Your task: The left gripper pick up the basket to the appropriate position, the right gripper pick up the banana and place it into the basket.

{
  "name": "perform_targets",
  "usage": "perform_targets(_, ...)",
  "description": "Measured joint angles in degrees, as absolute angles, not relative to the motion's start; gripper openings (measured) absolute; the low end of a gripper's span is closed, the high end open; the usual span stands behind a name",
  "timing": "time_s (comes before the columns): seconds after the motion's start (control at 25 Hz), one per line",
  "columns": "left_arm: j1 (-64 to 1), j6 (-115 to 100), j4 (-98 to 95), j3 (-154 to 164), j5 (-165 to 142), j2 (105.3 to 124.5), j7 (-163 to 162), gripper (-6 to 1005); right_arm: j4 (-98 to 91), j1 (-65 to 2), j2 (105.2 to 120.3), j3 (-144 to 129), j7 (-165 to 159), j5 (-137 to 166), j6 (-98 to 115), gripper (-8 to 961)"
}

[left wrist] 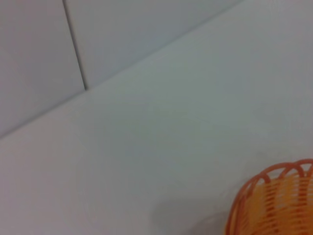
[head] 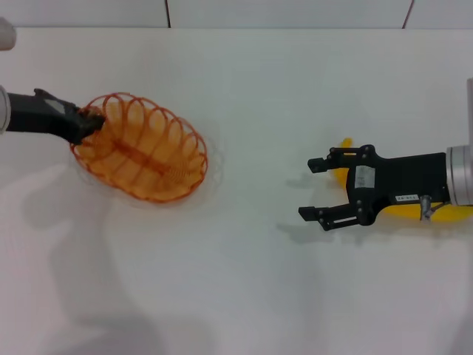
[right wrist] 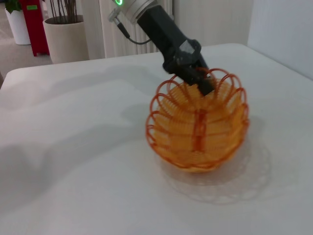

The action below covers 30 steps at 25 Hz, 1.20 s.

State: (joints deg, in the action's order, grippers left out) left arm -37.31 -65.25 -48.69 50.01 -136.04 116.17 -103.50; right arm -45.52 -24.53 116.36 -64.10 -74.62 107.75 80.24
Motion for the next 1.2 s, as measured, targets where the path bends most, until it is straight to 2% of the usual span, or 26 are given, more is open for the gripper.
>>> perform_targets(1.2, -38.7, -60.4, -42.8, 50.0, -117.6, 116.35, -92.1, 79, -43.4, -26.4, 116.36, -64.3, -74.6, 107.8, 78.8, 863)
